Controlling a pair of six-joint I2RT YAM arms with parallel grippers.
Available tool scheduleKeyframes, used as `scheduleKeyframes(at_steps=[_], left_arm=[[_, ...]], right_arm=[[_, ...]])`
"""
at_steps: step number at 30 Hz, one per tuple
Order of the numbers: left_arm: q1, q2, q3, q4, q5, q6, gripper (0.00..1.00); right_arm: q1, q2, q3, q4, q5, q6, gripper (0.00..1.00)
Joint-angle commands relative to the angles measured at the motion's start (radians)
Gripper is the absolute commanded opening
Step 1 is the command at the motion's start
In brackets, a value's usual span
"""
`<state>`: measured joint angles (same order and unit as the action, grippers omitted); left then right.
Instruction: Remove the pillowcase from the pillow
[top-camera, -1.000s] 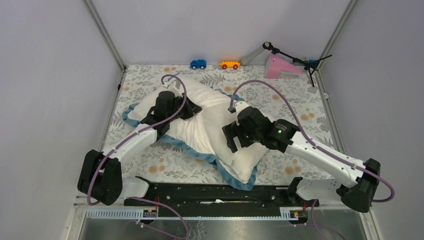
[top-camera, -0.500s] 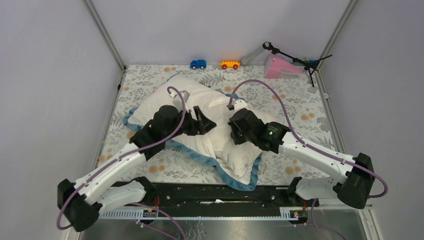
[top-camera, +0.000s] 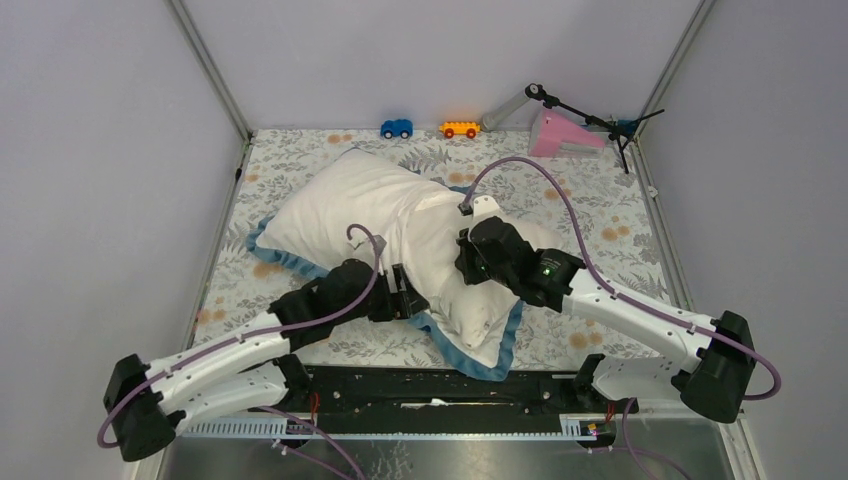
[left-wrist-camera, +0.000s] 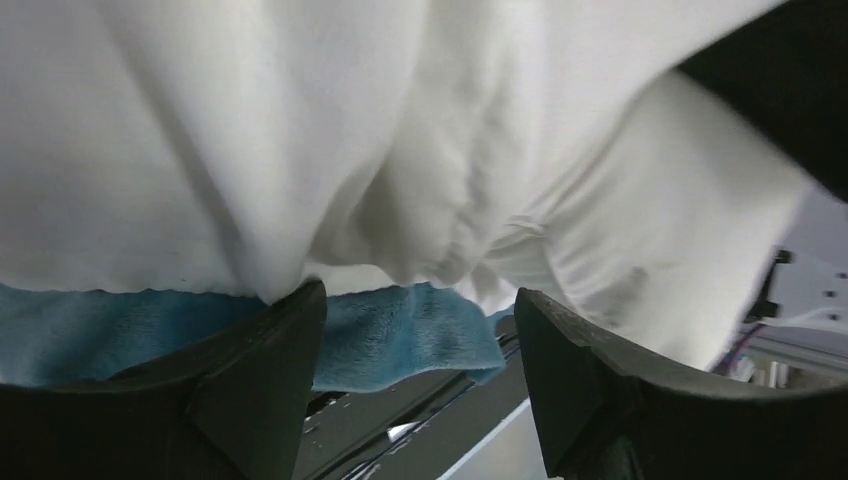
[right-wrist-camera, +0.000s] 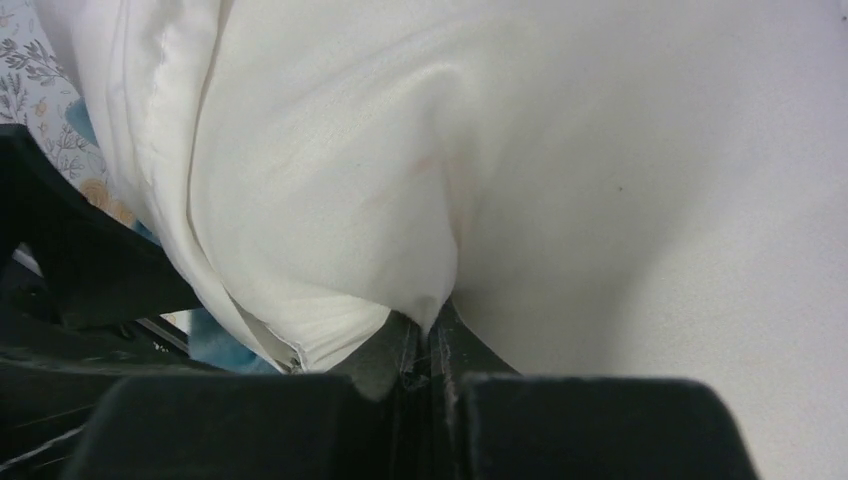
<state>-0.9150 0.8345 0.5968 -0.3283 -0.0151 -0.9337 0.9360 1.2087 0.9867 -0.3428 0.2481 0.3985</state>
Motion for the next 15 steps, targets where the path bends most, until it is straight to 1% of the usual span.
scheduleKeyframes(at_steps=[1, 3, 4, 5, 6, 8, 11, 12, 13, 15], left_arm=[[-0.012, 0.073, 0.008, 0.104, 0.000, 0.003, 0.73], [-0.014, 0.117, 0.028, 0.080, -0.014, 0.015, 0.70], [-0.014, 0.134, 0.034, 0.065, -0.028, 0.022, 0.66], [-0.014, 0.149, 0.035, 0.056, -0.042, 0.027, 0.60], [-0.013, 0.163, 0.033, 0.050, -0.058, 0.030, 0.50], [-0.013, 0.176, 0.026, 0.038, -0.105, 0.033, 0.37], [-0.004, 0.183, 0.022, -0.020, -0.242, 0.027, 0.20], [0.013, 0.181, 0.012, -0.030, -0.256, 0.015, 0.14], [0.048, 0.176, -0.005, -0.023, -0.239, 0.009, 0.10], [0.150, 0.153, -0.064, 0.022, -0.160, 0.008, 0.03]], right_arm=[[-0.004, 0.003, 0.028, 0.126, 0.002, 0.022, 0.00], [-0.003, -0.006, 0.024, 0.118, 0.015, 0.023, 0.00], [-0.003, -0.014, 0.018, 0.117, 0.024, 0.023, 0.00], [-0.004, -0.026, 0.014, 0.117, 0.034, 0.023, 0.00], [-0.003, -0.037, 0.010, 0.118, 0.045, 0.022, 0.00], [-0.004, -0.053, 0.013, 0.109, 0.059, 0.015, 0.00], [-0.004, -0.069, 0.050, 0.028, 0.157, 0.016, 0.00], [-0.008, -0.078, 0.060, 0.000, 0.194, 0.015, 0.00], [-0.018, -0.096, 0.067, -0.028, 0.230, 0.015, 0.00], [-0.067, -0.147, 0.068, -0.064, 0.252, 0.012, 0.00]])
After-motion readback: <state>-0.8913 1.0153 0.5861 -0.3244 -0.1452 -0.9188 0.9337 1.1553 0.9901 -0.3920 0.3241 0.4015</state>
